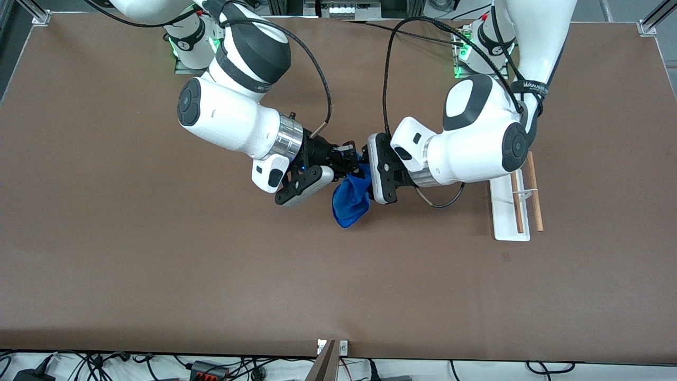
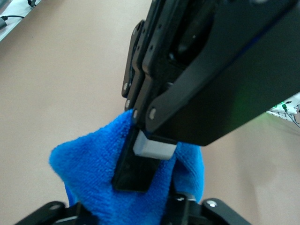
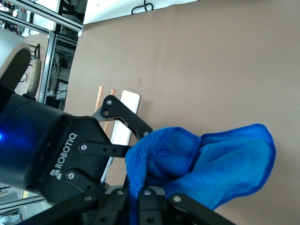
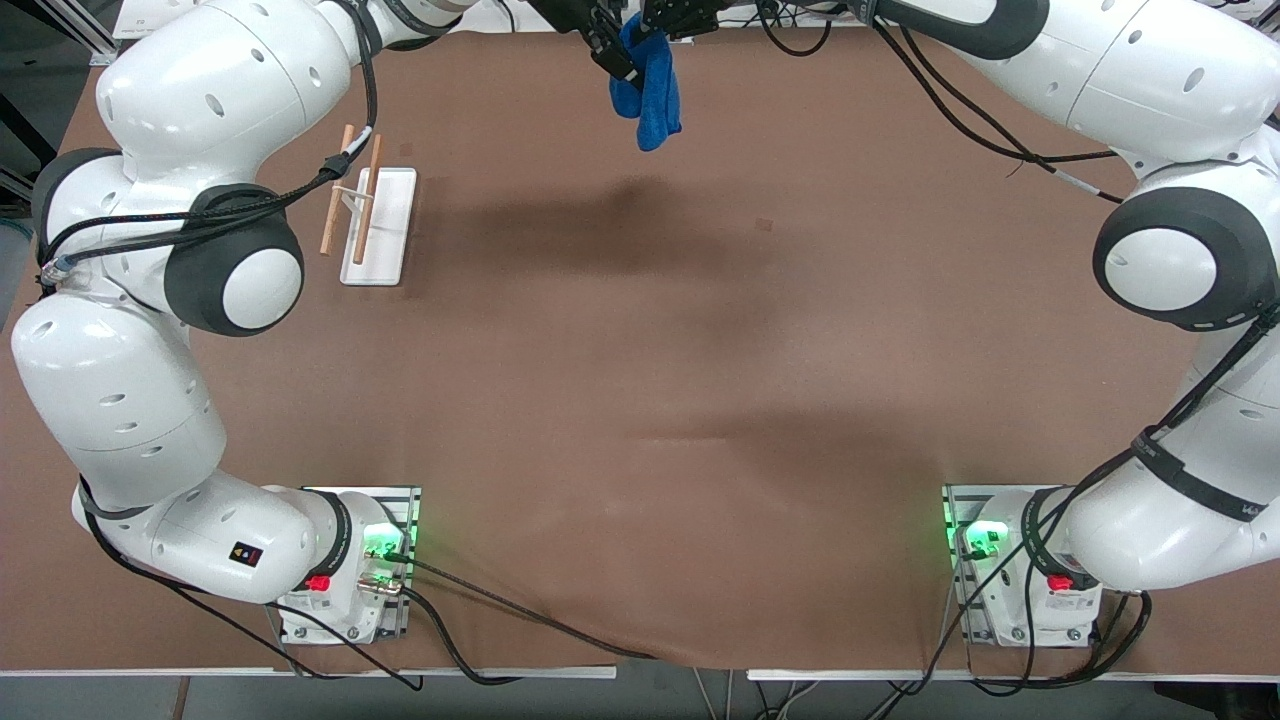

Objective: Pass towel and hang on rack
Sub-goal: 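Grasp the towel with the left gripper beside the right gripper, then open the right gripper and withdraw while the left gripper carries towel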

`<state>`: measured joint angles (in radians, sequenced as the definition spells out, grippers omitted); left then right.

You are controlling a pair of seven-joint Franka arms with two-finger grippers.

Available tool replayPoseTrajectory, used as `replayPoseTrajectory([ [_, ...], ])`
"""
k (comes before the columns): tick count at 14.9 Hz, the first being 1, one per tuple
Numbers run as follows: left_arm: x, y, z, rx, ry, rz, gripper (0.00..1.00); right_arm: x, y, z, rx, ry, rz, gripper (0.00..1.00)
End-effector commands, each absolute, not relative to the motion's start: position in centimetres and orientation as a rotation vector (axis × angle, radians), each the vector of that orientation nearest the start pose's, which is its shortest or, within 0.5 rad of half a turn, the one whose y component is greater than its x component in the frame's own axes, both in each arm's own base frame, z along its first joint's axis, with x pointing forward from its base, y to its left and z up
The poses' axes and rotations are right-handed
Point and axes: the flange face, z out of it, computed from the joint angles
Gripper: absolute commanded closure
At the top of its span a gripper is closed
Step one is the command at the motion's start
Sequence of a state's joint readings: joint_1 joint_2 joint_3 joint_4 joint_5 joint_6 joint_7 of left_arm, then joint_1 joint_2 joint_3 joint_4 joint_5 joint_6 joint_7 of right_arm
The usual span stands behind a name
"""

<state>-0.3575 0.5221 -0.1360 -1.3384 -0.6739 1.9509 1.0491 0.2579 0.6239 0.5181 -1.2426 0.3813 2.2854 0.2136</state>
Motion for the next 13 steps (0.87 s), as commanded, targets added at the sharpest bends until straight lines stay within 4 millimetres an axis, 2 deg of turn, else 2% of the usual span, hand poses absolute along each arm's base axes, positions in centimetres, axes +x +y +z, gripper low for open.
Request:
replayPoseTrajectory([
  [1,63.0,-36.3,46.1,1.97,-1.485,0.379,0.97,60.7,45.3,49.4,-2.354,-0.264,-0.17,1.0],
  [3,62.9,-36.3,46.2,1.984,-1.524,0.373,0.99,60.7,45.3,49.5,-2.354,-0.265,-0.17,1.0],
  [4,63.0,-36.1,46.2,1.988,-1.526,0.369,0.99,60.7,45.2,49.5,-2.355,-0.263,-0.17,0.8],
  [5,63.1,-35.7,46.2,1.998,-1.514,0.361,0.99,60.6,45.3,49.6,-2.354,-0.254,-0.166,0.29],
  [6,63.4,-35.0,46.3,2.012,-1.508,0.362,0.99,60.6,45.2,49.9,-2.354,-0.257,-0.172,0.0],
  [9,63.9,-32.9,47.5,2.025,-1.488,0.354,0.99,61.1,44.3,49.8,-2.367,-0.253,-0.17,0.0],
  [10,63.5,-32.5,48.2,2.027,-1.485,0.344,0.99,61.6,43.5,49.4,-2.39,-0.251,-0.165,0.0],
  [11,63.5,-31.5,48.4,2.04,-1.476,0.304,0.99,62.0,42.7,48.9,-2.432,-0.27,-0.151,0.0],
  [13,63.4,-28.0,50.2,2.144,-1.424,0.22,0.99,62.7,40.2,48.0,-2.56,-0.321,-0.131,0.0],
])
